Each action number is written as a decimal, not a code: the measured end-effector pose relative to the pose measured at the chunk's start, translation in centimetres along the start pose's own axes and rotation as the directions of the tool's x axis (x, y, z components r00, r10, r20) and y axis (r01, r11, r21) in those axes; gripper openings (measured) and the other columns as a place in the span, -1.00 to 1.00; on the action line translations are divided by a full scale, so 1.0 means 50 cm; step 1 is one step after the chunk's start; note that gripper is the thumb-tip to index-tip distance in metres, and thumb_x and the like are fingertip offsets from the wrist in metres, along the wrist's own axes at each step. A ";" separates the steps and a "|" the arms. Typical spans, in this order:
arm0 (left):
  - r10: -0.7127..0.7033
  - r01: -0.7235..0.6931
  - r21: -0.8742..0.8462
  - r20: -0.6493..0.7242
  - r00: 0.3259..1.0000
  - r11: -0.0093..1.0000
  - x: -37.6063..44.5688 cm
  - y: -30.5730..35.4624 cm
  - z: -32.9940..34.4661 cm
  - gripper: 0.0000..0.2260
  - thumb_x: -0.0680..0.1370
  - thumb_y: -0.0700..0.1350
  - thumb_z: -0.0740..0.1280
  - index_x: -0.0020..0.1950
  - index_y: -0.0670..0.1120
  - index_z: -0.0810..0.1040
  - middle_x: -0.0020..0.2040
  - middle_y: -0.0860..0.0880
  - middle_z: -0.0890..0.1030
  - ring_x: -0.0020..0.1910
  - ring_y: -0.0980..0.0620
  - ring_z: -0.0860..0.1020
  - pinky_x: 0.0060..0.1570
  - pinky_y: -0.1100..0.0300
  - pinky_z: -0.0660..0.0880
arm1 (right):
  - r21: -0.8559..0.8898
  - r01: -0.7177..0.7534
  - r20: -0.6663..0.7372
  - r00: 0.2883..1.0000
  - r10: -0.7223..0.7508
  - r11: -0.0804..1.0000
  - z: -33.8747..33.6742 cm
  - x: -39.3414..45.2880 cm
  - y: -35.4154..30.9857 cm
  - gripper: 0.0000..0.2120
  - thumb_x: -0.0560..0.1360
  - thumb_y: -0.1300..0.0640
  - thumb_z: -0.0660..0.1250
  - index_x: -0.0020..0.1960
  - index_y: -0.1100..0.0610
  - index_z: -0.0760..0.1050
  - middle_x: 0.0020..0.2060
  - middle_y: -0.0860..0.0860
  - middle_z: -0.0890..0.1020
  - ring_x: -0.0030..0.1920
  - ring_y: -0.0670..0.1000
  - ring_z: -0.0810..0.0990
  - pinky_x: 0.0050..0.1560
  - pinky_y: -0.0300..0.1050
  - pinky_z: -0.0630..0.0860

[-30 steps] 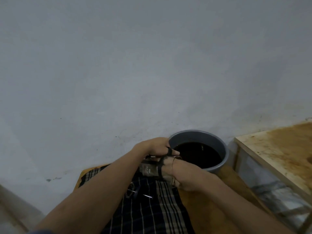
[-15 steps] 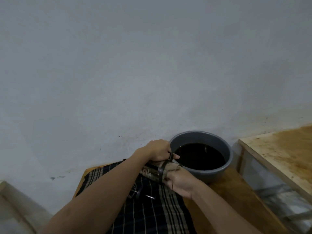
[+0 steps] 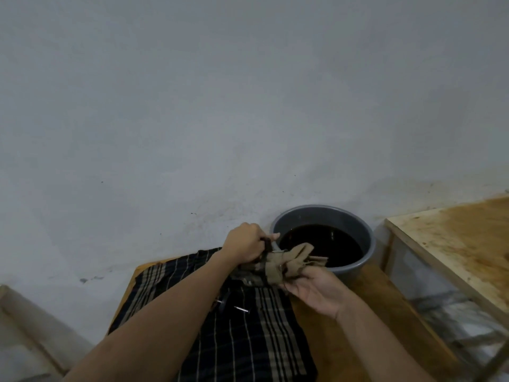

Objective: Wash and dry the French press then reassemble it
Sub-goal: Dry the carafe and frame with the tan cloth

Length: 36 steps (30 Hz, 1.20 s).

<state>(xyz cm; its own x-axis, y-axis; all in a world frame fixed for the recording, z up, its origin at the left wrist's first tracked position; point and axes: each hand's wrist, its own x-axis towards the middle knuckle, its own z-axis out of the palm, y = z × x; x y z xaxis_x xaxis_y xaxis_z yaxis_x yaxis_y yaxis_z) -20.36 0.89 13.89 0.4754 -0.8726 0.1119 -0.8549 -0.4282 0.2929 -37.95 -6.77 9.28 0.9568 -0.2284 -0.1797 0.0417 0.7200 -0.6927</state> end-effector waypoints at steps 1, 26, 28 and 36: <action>-0.059 0.057 -0.061 -0.024 0.998 0.996 -0.002 -0.011 0.006 -0.59 0.61 -0.03 0.23 -0.34 -0.23 0.58 -0.43 -0.13 0.50 -0.40 -0.12 0.51 -0.38 0.15 0.35 | 0.038 0.033 -0.014 0.999 -0.032 0.999 -0.010 -0.005 -0.006 -0.62 0.53 0.31 0.16 0.33 0.26 0.42 0.20 0.26 0.61 0.21 0.18 0.61 0.14 0.02 0.61; -0.607 0.557 -0.598 0.142 0.782 0.577 -0.057 -0.041 0.146 -0.77 0.59 -0.27 0.15 -0.19 -0.23 0.53 -0.34 -0.16 0.55 -0.43 -0.01 0.49 -0.51 0.21 0.43 | -0.616 -0.326 -0.636 0.744 -0.207 0.717 -0.270 -0.026 0.113 -0.71 0.60 0.05 0.24 0.30 0.07 0.45 0.18 0.09 0.60 0.15 0.10 0.57 0.27 0.10 0.48; -0.586 0.555 -0.587 0.163 0.794 0.589 -0.056 -0.038 0.151 -0.79 0.59 -0.29 0.14 -0.17 -0.23 0.53 -0.31 -0.17 0.55 -0.42 0.00 0.49 -0.52 0.23 0.43 | -0.674 -0.415 -0.622 0.765 -0.167 0.611 -0.271 -0.021 0.122 -0.63 0.60 0.08 0.23 0.39 0.09 0.34 0.29 0.08 0.52 0.26 0.11 0.51 0.28 -0.04 0.43; -0.554 0.568 -0.568 0.222 0.803 0.596 -0.059 -0.049 0.151 -0.83 0.59 -0.29 0.17 -0.11 -0.24 0.53 -0.24 -0.16 0.54 -0.40 0.02 0.49 -0.53 0.27 0.43 | -0.826 -0.399 -0.521 0.810 -0.268 0.398 -0.227 -0.002 0.100 -0.33 0.43 0.01 0.40 0.46 0.04 0.22 0.37 0.05 0.40 0.33 0.10 0.44 0.30 0.05 0.46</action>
<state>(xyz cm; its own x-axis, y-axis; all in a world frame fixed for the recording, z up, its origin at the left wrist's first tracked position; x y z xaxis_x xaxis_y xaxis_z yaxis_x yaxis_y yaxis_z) -21.23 2.76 5.64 0.8088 -0.5153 -0.2832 -0.1211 -0.6173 0.7774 -41.09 -10.61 -2.10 0.6142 -0.7197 -0.3238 -0.6030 -0.1633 -0.7808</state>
